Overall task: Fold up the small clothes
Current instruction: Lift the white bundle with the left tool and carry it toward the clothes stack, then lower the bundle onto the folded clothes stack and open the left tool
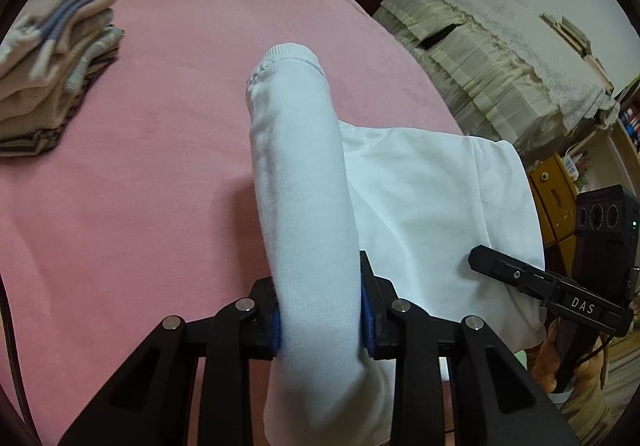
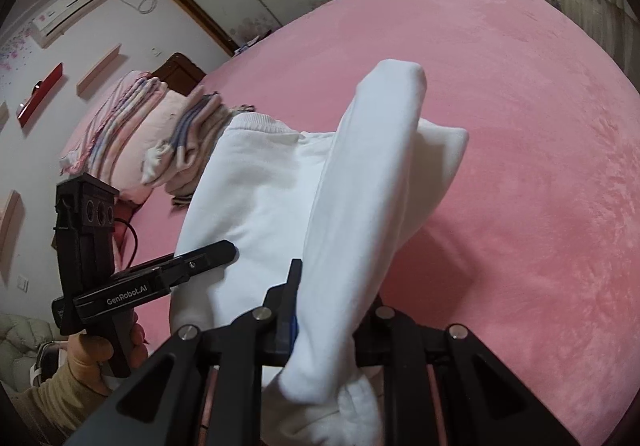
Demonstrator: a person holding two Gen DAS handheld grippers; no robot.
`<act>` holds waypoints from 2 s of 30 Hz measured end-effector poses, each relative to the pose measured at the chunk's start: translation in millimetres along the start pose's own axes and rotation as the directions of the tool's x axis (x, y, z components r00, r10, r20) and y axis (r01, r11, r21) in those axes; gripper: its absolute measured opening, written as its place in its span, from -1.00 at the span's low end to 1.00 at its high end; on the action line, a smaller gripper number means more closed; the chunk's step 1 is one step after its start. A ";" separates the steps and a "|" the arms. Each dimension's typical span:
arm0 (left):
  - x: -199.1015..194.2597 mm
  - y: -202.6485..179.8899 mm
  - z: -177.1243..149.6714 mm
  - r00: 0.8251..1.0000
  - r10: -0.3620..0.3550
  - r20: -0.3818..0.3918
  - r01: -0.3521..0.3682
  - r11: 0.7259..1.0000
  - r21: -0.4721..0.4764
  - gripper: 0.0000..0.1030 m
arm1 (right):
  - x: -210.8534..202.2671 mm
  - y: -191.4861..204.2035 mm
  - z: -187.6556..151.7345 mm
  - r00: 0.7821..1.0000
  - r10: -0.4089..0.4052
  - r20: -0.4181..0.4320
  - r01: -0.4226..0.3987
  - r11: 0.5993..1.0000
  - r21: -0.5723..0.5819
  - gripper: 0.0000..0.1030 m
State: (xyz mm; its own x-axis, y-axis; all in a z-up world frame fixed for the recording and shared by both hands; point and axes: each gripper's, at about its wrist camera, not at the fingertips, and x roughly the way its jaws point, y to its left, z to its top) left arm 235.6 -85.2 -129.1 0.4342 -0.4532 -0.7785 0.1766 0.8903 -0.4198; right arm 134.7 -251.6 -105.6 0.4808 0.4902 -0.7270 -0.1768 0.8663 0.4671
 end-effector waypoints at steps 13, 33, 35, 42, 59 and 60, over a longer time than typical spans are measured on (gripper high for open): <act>-198.0 128.0 129.3 0.962 0.193 0.193 -0.200 0.980 0.018 -0.47 | 67.2 203.0 126.2 0.972 0.234 0.017 -0.229 0.960 -0.159 -0.66; -144.2 389.6 276.1 0.895 0.407 0.184 -0.358 0.900 -0.249 -0.10 | 330.4 267.7 224.0 0.963 0.269 0.006 -0.269 0.962 0.054 -0.65; -137.2 402.1 272.0 0.871 0.431 0.235 -0.357 0.885 -0.299 0.25 | 338.7 254.8 217.4 0.972 0.233 0.007 -0.233 0.972 0.035 -0.60; -127.4 405.3 248.1 0.804 0.523 0.283 -0.428 0.839 -0.336 0.99 | 333.1 253.9 207.2 0.984 0.177 0.010 -0.174 0.978 -0.113 -0.43; -210.5 284.3 197.0 0.778 0.504 0.374 -0.435 0.863 -0.259 0.99 | 210.5 271.8 190.8 0.992 -0.034 0.122 0.062 0.971 -0.232 -0.05; -216.0 268.5 188.5 0.783 0.489 0.384 -0.428 0.872 -0.238 0.99 | 199.6 273.2 186.2 0.991 -0.041 0.128 0.071 0.969 -0.237 -0.05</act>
State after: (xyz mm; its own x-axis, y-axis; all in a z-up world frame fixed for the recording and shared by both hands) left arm 355.7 260.2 14.3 0.7655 0.0979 -0.6359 -0.2422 0.9595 -0.1439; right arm 342.3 65.1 -29.4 0.5935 0.4378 -0.6753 -0.3409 0.8968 0.2819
